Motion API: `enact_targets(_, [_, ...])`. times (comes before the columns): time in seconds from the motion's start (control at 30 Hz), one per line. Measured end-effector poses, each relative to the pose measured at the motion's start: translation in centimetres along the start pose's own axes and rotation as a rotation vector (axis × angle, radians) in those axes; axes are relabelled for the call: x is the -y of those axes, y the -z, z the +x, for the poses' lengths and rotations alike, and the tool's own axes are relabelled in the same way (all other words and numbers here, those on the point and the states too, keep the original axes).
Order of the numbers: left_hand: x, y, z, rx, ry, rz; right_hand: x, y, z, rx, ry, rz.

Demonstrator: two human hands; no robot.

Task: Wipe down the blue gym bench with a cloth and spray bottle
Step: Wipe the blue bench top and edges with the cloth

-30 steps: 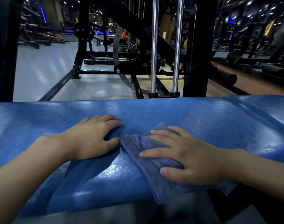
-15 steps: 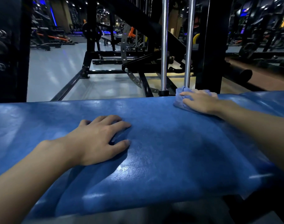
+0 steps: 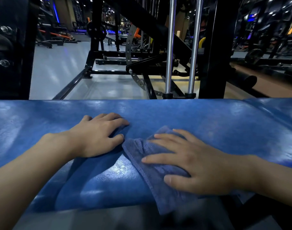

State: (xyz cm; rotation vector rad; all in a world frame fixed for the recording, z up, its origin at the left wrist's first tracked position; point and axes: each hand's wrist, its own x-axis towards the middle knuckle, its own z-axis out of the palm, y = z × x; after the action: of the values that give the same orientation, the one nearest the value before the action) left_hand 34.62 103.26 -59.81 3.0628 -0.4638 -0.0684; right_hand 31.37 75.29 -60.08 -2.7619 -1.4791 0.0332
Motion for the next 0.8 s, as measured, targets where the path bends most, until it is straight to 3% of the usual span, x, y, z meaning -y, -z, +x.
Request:
enact_targets(0.13, [0.3,0.0,0.0,-0.004,-0.002,-0.003,-4.1,-0.1,3.0,-0.006,-0.211,0.057])
enact_targets(0.33, [0.9,-0.1,-1.1,-0.003,0.05,0.026,-17.0,0.3,6.5,-0.047,-0.757,0.054])
enact_targets(0.43, [1.4,-0.2,-1.6,0.008,0.038,0.035,-18.4,0.7,7.5,-0.029,-0.858,0.034])
enact_targets(0.6, [2.4,-0.1,-1.7,0.0,0.012,0.046,-14.0,-0.2,7.2,-0.049,-0.692,0.021])
enact_targets(0.8, [3.6,-0.3,-1.8,-0.02,0.003,0.035,-1.5,-0.3,4.2,-0.002,-0.185,0.016])
